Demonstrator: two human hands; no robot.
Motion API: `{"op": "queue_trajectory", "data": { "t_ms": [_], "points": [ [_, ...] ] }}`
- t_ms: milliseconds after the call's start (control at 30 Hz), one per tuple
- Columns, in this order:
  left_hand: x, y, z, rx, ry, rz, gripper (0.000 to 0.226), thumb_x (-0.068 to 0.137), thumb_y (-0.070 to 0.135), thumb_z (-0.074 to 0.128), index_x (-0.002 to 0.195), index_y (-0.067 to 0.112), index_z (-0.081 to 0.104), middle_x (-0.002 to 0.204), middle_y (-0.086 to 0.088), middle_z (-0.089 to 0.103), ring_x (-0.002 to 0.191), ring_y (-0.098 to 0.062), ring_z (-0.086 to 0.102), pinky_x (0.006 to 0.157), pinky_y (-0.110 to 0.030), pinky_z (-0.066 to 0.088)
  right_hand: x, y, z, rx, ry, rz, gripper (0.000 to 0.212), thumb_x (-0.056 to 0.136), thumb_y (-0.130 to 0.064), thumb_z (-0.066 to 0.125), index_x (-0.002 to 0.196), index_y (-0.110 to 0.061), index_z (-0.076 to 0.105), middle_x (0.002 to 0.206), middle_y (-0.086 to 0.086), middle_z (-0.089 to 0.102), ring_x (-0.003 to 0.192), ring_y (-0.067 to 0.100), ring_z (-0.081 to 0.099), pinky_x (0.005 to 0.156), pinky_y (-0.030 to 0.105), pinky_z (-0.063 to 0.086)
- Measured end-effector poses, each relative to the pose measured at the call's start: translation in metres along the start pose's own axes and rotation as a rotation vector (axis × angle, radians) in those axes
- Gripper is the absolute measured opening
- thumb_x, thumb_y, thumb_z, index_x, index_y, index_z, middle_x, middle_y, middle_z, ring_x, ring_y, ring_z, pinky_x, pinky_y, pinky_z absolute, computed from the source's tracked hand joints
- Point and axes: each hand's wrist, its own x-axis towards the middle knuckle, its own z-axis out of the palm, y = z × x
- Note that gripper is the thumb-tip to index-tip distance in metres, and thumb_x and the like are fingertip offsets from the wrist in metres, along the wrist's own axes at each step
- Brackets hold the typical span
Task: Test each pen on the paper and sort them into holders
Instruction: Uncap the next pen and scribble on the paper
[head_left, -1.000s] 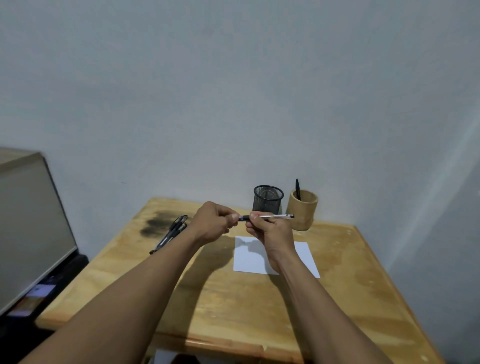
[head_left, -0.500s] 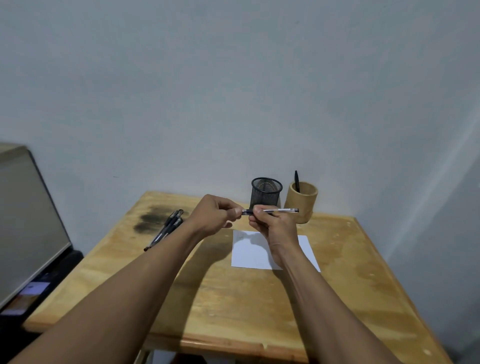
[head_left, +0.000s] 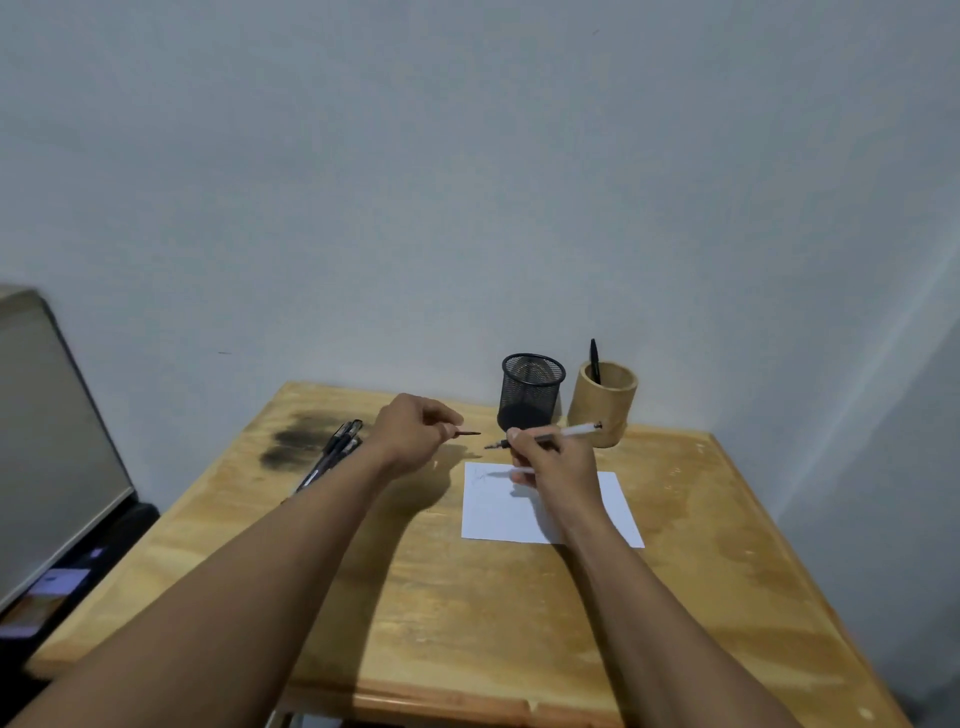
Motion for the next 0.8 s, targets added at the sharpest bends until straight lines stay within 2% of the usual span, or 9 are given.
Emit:
{"op": "queue_trajectory", "data": {
  "t_ms": [67, 167, 233, 333, 467, 567, 700, 800],
  "points": [
    [0.007, -0.005, 0.009, 0.081, 0.072, 0.008, 0.007, 0.09, 0.015, 0.071, 0.09, 0.02, 0.076, 0.085, -0.002, 0.075, 0.081, -0.013, 0.067, 0.065, -0.017, 0.048, 0.001, 0.011, 0.002, -0.034, 0.044, 0.029, 0.012, 0.093, -0.018, 0.072, 0.09, -0.006, 0.07, 0.067, 0.005, 0.07, 0.062, 0.016, 0.065, 0.059, 0.032, 0.058],
    [0.017, -0.019, 0.024, 0.173, 0.144, -0.006, 0.008, 0.086, 0.027, 0.075, 0.079, 0.03, 0.073, 0.088, 0.005, 0.073, 0.087, -0.016, 0.068, 0.078, -0.03, 0.055, 0.005, 0.022, 0.002, -0.046, 0.07, 0.045, 0.012, 0.094, -0.019, 0.071, 0.087, -0.009, 0.07, 0.067, 0.006, 0.071, 0.062, 0.016, 0.065, 0.061, 0.032, 0.056],
    [0.025, -0.025, 0.033, 0.297, 0.171, -0.013, 0.008, 0.085, 0.041, 0.072, 0.077, 0.04, 0.073, 0.098, 0.002, 0.073, 0.098, -0.019, 0.064, 0.084, -0.035, 0.053, 0.007, 0.025, 0.002, -0.06, 0.068, 0.042, 0.013, 0.094, -0.021, 0.07, 0.085, -0.011, 0.072, 0.068, 0.006, 0.072, 0.063, 0.014, 0.065, 0.063, 0.032, 0.057],
    [0.033, -0.028, 0.046, 0.454, 0.175, 0.009, 0.013, 0.086, 0.05, 0.067, 0.09, 0.042, 0.077, 0.108, 0.004, 0.073, 0.116, -0.023, 0.054, 0.092, -0.042, 0.044, 0.007, 0.028, 0.002, -0.081, 0.056, 0.021, 0.014, 0.095, -0.023, 0.07, 0.087, -0.012, 0.075, 0.07, 0.005, 0.074, 0.065, 0.014, 0.067, 0.064, 0.029, 0.058],
    [0.037, -0.029, 0.056, 0.495, 0.196, -0.007, 0.019, 0.088, 0.053, 0.064, 0.099, 0.042, 0.076, 0.113, 0.008, 0.073, 0.116, -0.024, 0.054, 0.095, -0.044, 0.038, 0.007, 0.032, 0.0, -0.182, 0.043, 0.0, 0.015, 0.096, -0.029, 0.068, 0.091, -0.018, 0.076, 0.076, 0.002, 0.077, 0.069, 0.011, 0.071, 0.067, 0.023, 0.059],
    [0.032, -0.029, 0.052, 0.447, 0.201, 0.007, 0.03, 0.09, 0.053, 0.061, 0.114, 0.039, 0.073, 0.118, 0.004, 0.072, 0.118, -0.026, 0.057, 0.099, -0.045, 0.04, 0.005, 0.031, 0.001, -0.223, 0.047, -0.005, 0.015, 0.096, -0.031, 0.067, 0.092, -0.02, 0.076, 0.077, 0.0, 0.077, 0.07, 0.01, 0.072, 0.068, 0.021, 0.059],
    [0.008, -0.038, 0.037, 0.406, 0.13, 0.172, 0.035, 0.096, 0.043, 0.054, 0.121, 0.026, 0.071, 0.125, 0.0, 0.07, 0.12, -0.025, 0.059, 0.098, -0.045, 0.048, 0.003, 0.028, 0.002, -0.264, 0.043, -0.01, 0.014, 0.095, -0.028, 0.067, 0.088, -0.018, 0.076, 0.075, 0.003, 0.074, 0.068, 0.012, 0.069, 0.068, 0.024, 0.057],
    [-0.019, -0.045, 0.025, 0.529, 0.01, 0.269, 0.04, 0.096, 0.046, 0.05, 0.127, 0.027, 0.067, 0.135, -0.001, 0.063, 0.128, -0.023, 0.051, 0.103, -0.043, 0.043, -0.001, 0.025, 0.006, -0.323, 0.028, -0.011, 0.015, 0.095, -0.026, 0.065, 0.088, -0.019, 0.075, 0.073, 0.005, 0.071, 0.067, 0.013, 0.065, 0.062, 0.025, 0.053]
  ]
}}
